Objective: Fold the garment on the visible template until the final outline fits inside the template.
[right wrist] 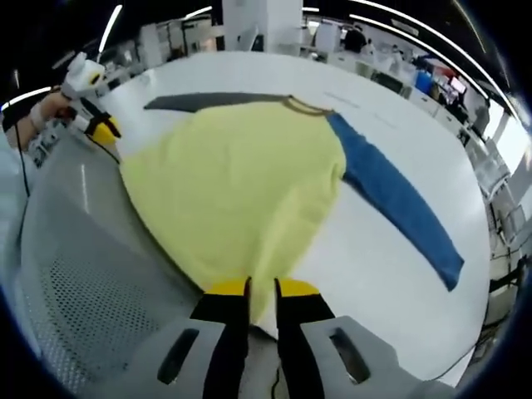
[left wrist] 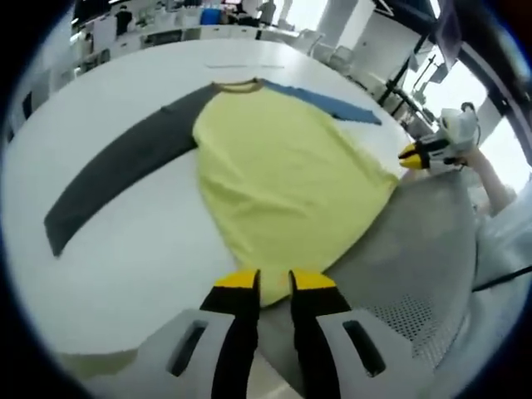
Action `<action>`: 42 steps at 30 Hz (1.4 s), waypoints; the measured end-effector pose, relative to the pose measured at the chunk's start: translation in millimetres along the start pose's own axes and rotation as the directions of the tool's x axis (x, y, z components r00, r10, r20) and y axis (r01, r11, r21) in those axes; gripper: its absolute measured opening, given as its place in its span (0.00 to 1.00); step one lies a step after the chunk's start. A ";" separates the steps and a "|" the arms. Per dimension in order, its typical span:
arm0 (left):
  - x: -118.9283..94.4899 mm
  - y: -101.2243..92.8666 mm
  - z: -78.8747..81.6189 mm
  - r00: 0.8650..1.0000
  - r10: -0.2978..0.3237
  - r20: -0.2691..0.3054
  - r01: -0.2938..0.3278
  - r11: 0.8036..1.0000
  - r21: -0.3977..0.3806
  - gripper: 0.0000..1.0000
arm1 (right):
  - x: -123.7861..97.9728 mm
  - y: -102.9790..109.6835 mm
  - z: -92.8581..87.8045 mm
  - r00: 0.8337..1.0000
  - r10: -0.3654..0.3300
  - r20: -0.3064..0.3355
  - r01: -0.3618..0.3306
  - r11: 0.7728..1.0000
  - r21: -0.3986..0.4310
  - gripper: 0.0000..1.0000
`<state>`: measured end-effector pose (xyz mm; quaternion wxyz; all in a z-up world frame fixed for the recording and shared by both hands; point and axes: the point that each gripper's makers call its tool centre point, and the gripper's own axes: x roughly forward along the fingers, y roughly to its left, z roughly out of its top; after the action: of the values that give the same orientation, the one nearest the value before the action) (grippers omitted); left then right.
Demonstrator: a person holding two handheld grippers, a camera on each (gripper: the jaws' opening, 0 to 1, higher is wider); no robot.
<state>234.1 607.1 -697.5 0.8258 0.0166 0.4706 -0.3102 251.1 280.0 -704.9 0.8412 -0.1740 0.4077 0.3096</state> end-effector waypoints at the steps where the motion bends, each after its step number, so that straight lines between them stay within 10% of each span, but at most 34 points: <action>1: -0.7 -0.6 1.4 1.000 0.000 0.005 0.000 1.000 0.003 0.11 | -1.7 -0.4 2.9 1.000 -0.004 0.008 0.004 1.000 -0.004 0.12; 42: -39.4 -12.0 29.6 0.987 0.053 0.149 -0.077 0.984 0.162 0.28 | -32.2 7.7 43.9 0.973 -0.106 0.207 0.109 0.994 -0.001 0.31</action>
<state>236.1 607.6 -646.8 0.8630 0.0790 0.3812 -0.3219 256.1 297.5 -653.0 0.8934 -0.1679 0.3060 0.2827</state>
